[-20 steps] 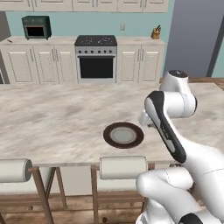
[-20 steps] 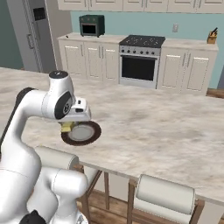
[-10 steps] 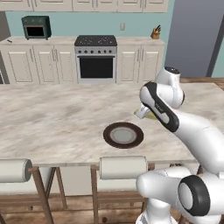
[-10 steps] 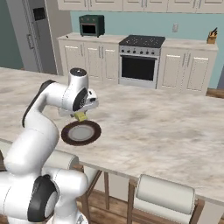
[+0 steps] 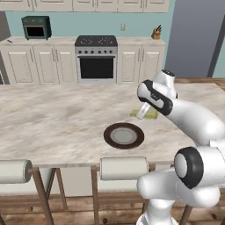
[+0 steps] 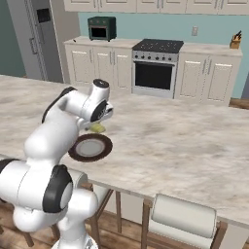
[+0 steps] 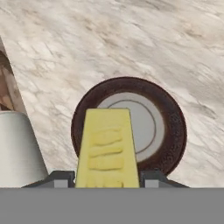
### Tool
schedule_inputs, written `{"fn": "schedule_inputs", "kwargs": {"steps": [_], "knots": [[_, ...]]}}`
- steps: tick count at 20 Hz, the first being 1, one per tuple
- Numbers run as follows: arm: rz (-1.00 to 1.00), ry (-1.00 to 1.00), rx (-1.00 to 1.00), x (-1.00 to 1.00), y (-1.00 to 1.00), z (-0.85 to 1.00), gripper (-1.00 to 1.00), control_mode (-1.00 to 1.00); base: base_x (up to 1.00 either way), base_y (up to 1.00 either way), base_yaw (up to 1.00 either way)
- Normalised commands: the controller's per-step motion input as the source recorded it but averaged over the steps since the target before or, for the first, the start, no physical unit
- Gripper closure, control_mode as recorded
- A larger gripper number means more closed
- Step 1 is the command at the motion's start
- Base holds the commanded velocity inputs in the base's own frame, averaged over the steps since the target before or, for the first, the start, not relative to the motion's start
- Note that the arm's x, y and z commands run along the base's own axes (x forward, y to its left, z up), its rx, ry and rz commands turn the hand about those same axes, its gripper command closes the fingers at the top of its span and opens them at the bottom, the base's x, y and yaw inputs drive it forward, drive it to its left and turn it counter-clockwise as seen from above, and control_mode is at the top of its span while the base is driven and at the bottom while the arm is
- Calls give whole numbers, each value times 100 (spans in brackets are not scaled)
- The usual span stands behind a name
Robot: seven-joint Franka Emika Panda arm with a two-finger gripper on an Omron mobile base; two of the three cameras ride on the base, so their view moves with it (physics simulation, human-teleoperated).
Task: Retrieve the butter from the fridge and place it on a plate on the dining table. Then retrieve the butter knife by the fridge and place it near the plate.
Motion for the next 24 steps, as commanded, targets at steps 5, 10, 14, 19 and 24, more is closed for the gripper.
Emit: {"fn": "schedule_inputs", "kwargs": {"steps": [5,10,14,19,24], "knots": [[1,0,2,24,17,-55,100,-100,0,0,0],[4,-1,4,32,43,-61,100,-100,0,0,0],[4,0,4,18,22,-39,100,-100,0,0,0],[5,0,3,15,0,-40,100,-100,0,0,0],[6,-3,1,6,1,-34,100,-100,0,0,0]]}}
